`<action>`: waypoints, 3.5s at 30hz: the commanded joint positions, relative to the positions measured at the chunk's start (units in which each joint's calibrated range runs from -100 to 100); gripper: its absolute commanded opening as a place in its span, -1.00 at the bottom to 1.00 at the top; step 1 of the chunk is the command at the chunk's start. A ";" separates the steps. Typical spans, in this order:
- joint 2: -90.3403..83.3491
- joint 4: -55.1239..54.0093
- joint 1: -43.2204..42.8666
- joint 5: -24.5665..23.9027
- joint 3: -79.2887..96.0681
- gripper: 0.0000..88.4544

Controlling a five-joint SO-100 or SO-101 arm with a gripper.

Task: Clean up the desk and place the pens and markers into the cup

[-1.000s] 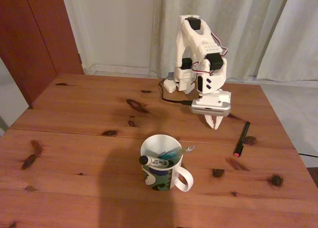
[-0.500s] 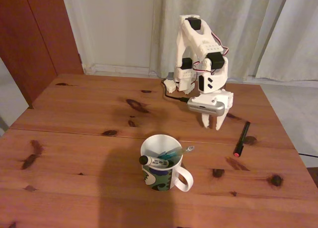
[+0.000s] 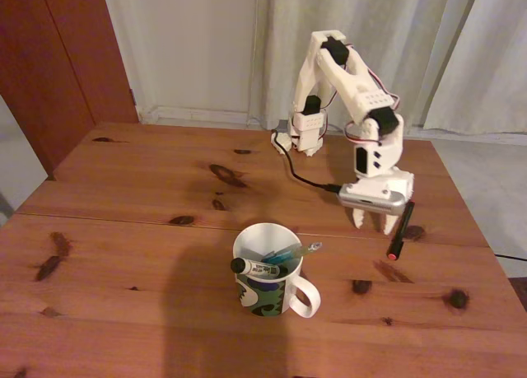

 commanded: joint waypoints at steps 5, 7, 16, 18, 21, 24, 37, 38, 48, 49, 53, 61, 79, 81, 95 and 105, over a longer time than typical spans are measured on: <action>1.45 -0.68 -3.19 -1.57 -7.07 -0.49; 1.61 -0.76 -4.48 -1.57 -7.07 -0.49; 2.86 -0.93 -7.21 -3.56 -5.98 -0.49; 3.44 -0.93 -6.89 -3.56 -4.90 -0.49; 3.77 -0.93 -6.49 -3.40 -3.10 -0.49; 3.77 -1.02 -6.41 -3.30 -1.20 -0.49; 3.02 -1.02 -6.33 -2.98 1.86 -0.49; 3.02 -0.93 -6.09 -2.98 1.86 -0.49; 2.86 -0.25 -6.97 -3.35 1.86 -0.49; 2.86 -0.25 -7.29 -3.46 1.86 -0.49; 2.86 -0.93 -7.05 -3.51 1.50 -0.49; 2.77 -6.53 -6.73 -3.46 1.95 -0.49; 2.94 -7.30 -7.53 -4.08 7.27 -0.50; 2.94 -7.30 -7.61 -3.51 8.26 -0.50; 2.86 2.68 -8.34 -1.47 5.74 -0.50; 2.86 11.88 -8.10 -1.41 0.15 -0.50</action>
